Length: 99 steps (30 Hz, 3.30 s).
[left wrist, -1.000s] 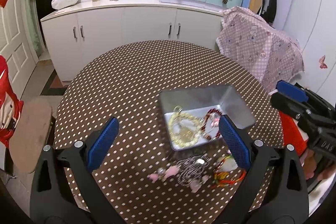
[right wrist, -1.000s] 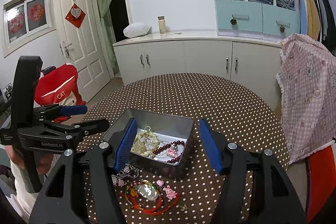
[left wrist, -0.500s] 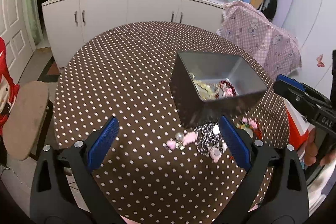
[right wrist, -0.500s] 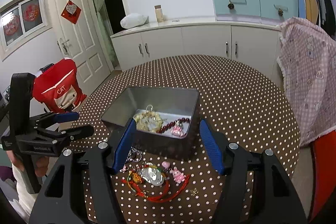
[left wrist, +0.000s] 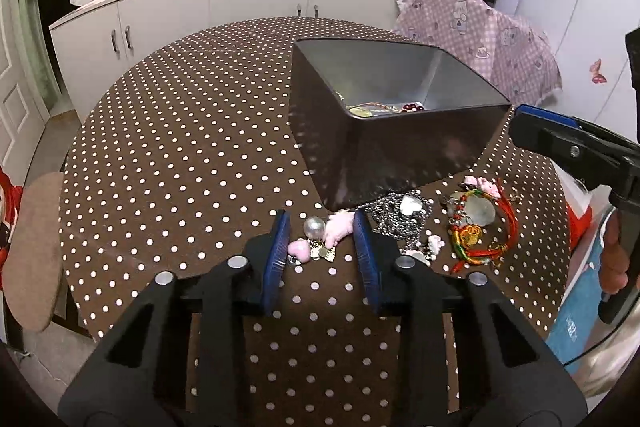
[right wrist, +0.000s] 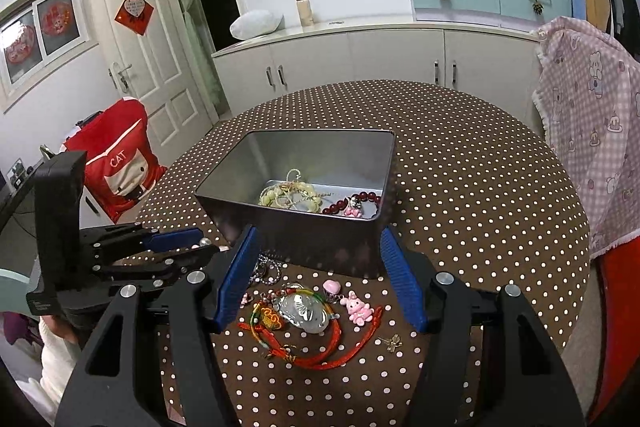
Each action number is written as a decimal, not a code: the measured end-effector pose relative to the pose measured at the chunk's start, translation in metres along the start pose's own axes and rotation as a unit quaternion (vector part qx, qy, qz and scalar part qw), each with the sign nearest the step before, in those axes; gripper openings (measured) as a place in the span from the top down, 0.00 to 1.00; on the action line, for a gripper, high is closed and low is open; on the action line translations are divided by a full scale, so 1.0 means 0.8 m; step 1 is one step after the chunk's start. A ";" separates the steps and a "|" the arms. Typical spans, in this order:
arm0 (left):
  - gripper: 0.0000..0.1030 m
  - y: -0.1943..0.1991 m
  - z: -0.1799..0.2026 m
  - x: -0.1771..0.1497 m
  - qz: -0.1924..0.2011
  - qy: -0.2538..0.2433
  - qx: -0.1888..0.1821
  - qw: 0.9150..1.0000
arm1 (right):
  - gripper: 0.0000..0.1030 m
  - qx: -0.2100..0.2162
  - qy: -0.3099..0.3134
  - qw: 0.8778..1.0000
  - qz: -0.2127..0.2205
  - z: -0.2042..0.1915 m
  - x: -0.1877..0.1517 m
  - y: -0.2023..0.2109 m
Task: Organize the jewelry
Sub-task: 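Withdraw both grippers from the box and move the left toward the pink charms, then grasp a pink charm from the pile with the left gripper, then grasp a small silver bead charm with the right gripper while the left holds the pink charm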
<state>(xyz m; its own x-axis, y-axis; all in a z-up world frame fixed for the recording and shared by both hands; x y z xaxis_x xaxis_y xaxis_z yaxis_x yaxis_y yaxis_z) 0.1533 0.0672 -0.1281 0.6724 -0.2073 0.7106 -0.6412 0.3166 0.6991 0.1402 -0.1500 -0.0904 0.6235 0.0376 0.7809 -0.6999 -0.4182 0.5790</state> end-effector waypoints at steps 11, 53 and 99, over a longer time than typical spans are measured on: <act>0.89 0.009 -0.005 -0.010 0.026 0.009 -0.007 1.000 | 0.42 -0.002 -0.007 1.000 -0.005 0.005 -0.002 -0.003; 0.88 0.049 -0.053 -0.061 0.087 0.118 -0.089 0.985 | 0.42 0.053 0.058 0.995 -0.057 -0.072 -0.049 -0.036; 0.85 0.069 -0.027 -0.050 0.104 0.050 -0.018 0.993 | 0.91 0.061 0.114 0.990 -0.050 -0.115 -0.041 -0.049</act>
<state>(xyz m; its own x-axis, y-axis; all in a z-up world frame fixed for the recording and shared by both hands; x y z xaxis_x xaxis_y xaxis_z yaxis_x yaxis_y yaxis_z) 0.0986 0.1129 -0.1196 0.5613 -0.0419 0.8265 -0.7572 0.3771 0.5333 0.1150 -0.0512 -0.1169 0.5833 0.2827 0.7615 -0.5820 -0.5085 0.6346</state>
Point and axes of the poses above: each gripper's, at about its wrist camera, not at the fingertips, and y roughly against the way its jaws point, z to its right, x to its top, the point moved 2 cm from there along -y, roughly the way its jaws point, and after that the axes turned 4 degrees about -y, right-handed, at the moved point
